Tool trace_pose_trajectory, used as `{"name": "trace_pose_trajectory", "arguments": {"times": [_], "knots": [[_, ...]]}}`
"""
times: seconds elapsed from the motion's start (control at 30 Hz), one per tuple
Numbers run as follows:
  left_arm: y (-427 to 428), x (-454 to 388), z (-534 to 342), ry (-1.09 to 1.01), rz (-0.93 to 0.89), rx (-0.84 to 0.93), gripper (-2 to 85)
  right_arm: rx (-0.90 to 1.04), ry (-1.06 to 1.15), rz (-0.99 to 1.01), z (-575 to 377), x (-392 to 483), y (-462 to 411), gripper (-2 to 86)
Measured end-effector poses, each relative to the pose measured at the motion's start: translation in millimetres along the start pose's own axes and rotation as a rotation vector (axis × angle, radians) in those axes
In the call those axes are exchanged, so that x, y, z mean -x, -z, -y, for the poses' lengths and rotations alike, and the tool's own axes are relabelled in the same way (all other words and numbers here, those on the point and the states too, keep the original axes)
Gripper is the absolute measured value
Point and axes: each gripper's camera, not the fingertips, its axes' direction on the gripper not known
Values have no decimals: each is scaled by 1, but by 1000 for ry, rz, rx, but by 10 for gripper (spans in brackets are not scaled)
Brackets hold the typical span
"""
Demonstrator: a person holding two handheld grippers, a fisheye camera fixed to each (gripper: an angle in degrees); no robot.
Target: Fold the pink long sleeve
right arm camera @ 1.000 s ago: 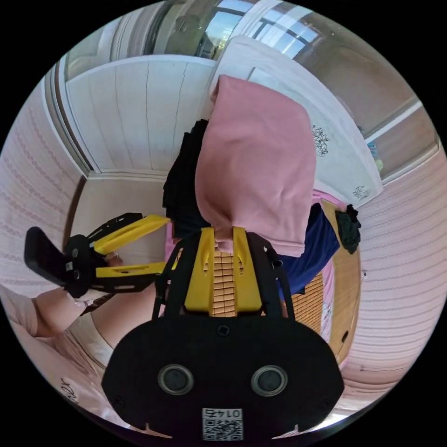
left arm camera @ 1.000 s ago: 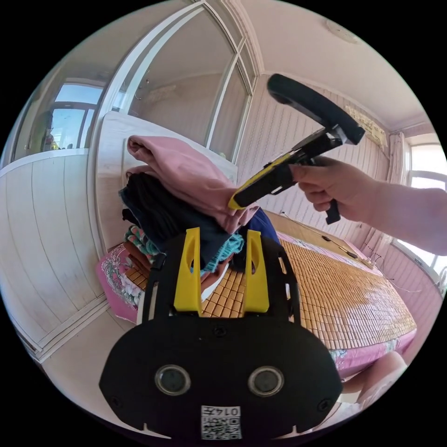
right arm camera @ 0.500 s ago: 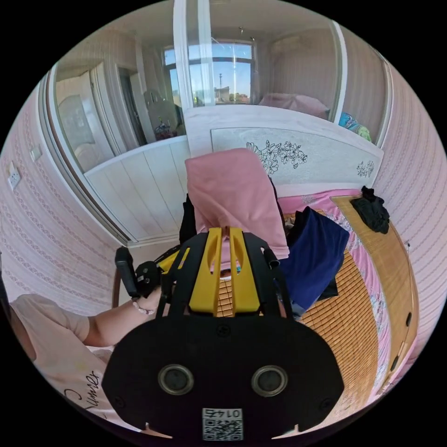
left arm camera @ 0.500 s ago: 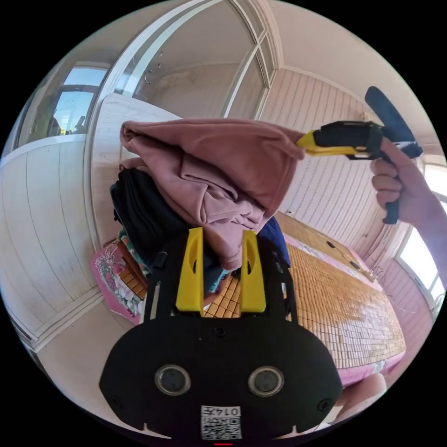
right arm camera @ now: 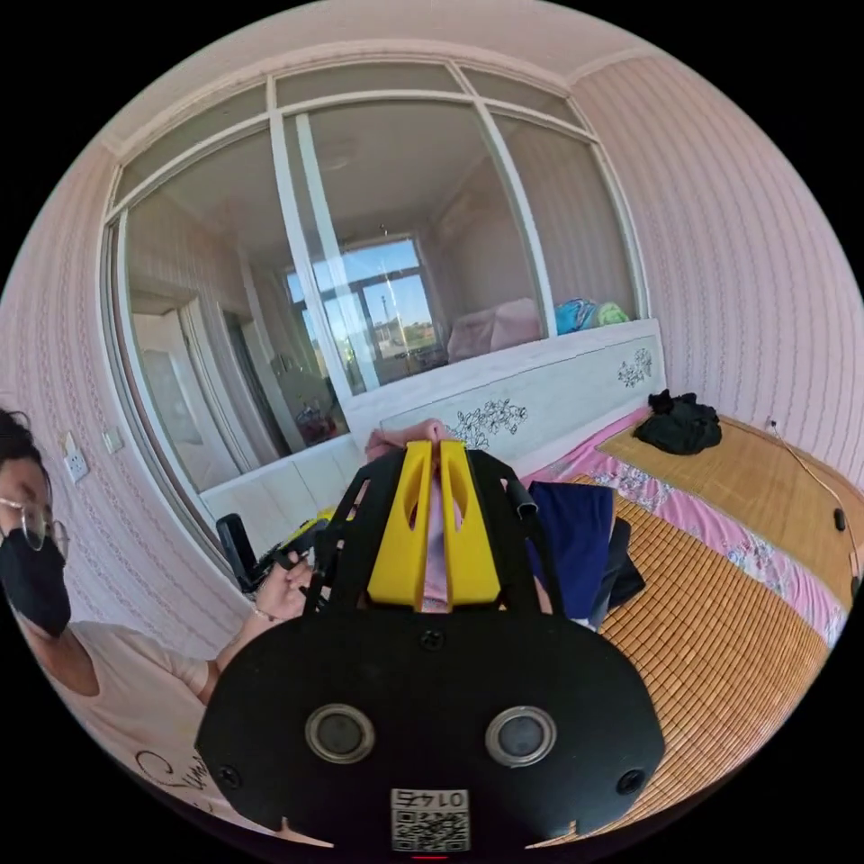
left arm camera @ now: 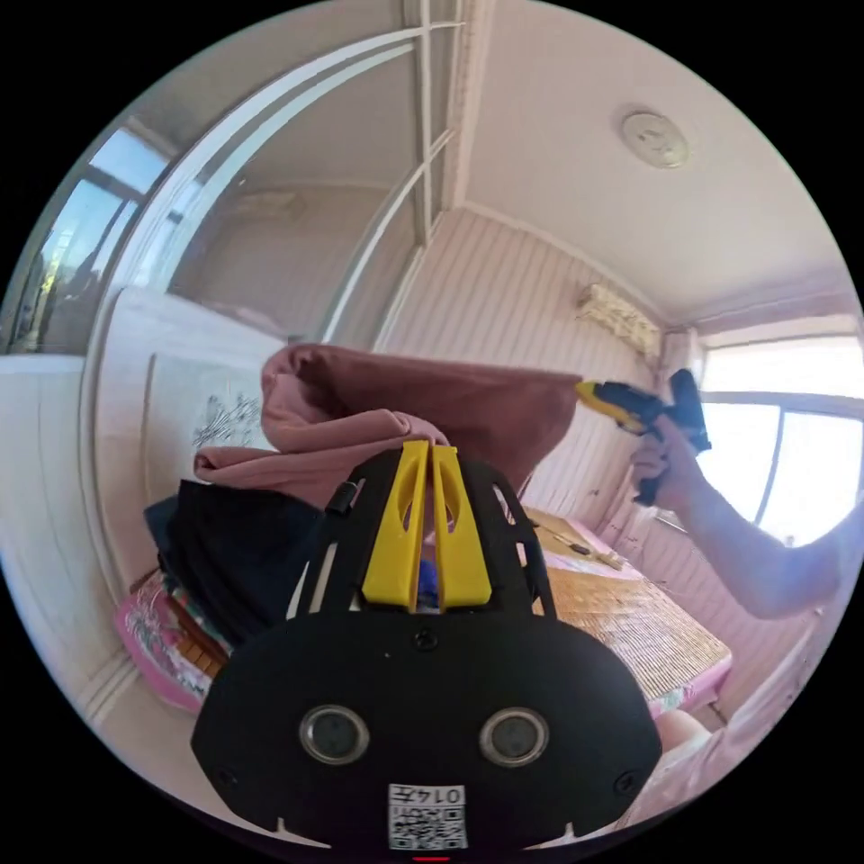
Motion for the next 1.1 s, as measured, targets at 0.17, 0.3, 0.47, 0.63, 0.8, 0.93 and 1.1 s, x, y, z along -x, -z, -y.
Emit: {"name": "trace_pose_trajectory", "arguments": {"times": [0.17,0.3,0.47,0.63,0.8,0.93,1.1], "knots": [[44,-63,-48,-36,-380,41,-10,-16,-196,-121,-170,-63,124,8],[31,-58,-145,140,-355,356,-10,320,-562,-386,-318,-119,168,8],[25,-16,-251,486,-229,720,-10,670,-826,-385,-469,-130,170,8],[20,-26,-239,329,-184,798,-10,640,-734,-380,-485,-130,183,8],[11,-40,-225,294,-237,727,-10,396,-763,-297,-493,-141,233,8],[1,-60,-189,179,-328,603,-10,124,-784,-210,-506,-145,296,8],[0,-81,-153,115,-352,557,-10,-98,-738,-120,-530,-126,377,6]]}}
